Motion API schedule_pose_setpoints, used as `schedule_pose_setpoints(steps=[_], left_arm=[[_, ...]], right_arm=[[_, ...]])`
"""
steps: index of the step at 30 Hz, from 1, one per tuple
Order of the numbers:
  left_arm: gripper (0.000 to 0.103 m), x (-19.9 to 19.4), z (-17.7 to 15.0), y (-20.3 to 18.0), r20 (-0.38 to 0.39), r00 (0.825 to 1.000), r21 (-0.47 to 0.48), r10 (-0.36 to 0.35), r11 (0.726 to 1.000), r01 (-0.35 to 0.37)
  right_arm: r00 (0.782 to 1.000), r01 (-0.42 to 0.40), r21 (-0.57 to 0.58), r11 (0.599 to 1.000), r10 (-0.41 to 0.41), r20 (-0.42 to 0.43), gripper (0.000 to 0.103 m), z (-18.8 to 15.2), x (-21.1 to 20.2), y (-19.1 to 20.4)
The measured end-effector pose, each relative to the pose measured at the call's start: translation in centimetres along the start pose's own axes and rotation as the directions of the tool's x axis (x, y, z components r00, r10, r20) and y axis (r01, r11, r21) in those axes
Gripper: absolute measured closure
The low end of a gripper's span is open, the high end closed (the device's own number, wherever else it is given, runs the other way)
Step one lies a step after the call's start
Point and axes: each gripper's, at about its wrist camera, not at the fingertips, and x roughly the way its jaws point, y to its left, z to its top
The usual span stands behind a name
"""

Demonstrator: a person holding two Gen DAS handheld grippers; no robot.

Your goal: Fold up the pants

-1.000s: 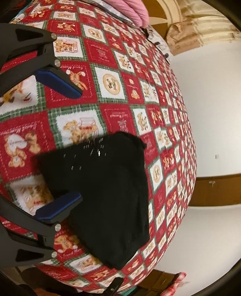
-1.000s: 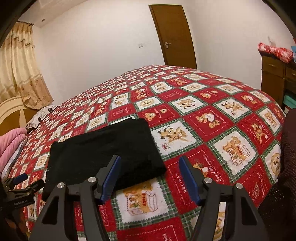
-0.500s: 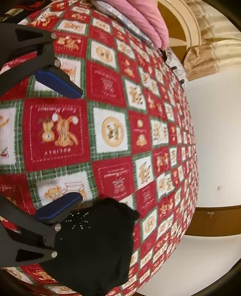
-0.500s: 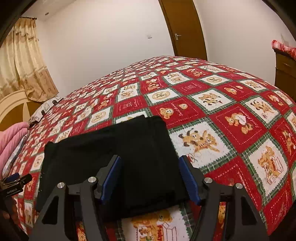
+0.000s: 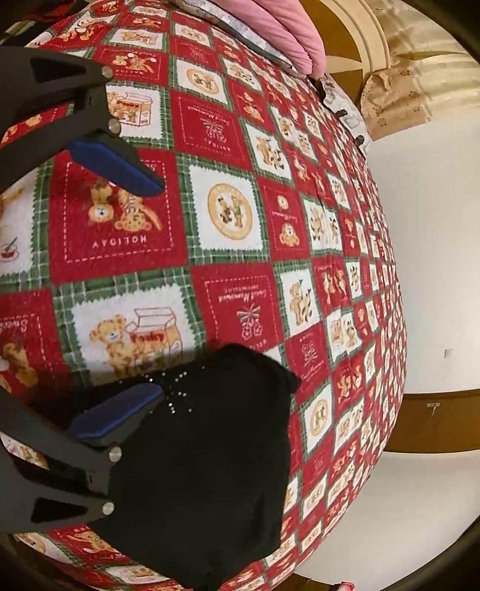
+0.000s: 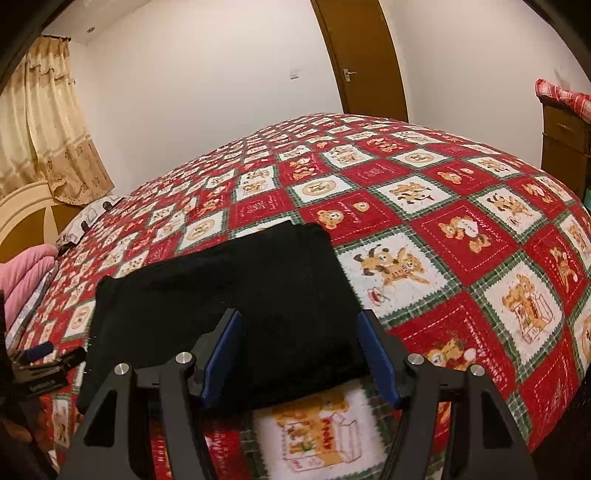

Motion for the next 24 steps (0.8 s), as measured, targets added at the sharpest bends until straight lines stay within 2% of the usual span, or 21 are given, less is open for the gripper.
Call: schedule_pose_setpoints(steps=[7, 15, 20, 24], left_arm=[[0.000, -0.8, -0.3, -0.8, 0.010, 1.000, 0.015, -0.001, 1.000, 0.001], [0.000, -1.9, -0.6, -1.7, 0.026, 1.000, 0.034, -0.002, 0.999, 0.001], [0.000, -2.2, -0.6, -2.0, 0.028, 1.000, 0.035, -0.005, 0.999, 0.004], [0.000, -2.7, -0.9, -2.6, 0.032, 0.999, 0.041, -0.010, 0.999, 0.009]], right_arm=[[1.000, -0.010, 0.068, 0.998, 0.010, 0.005, 0.036, -0.3, -1.4, 1.0], [1.000, -0.006, 0.052, 0.999, 0.004, 0.024, 0.036, -1.0, -3.1, 2.1], [0.999, -0.047, 0.082, 0.996, 0.048, -0.012, 0.036, -1.7, -3.6, 3.0], [0.998, -0.063, 0.046, 0.997, 0.064, -0.016, 0.036, -2.0, -4.0, 4.3]])
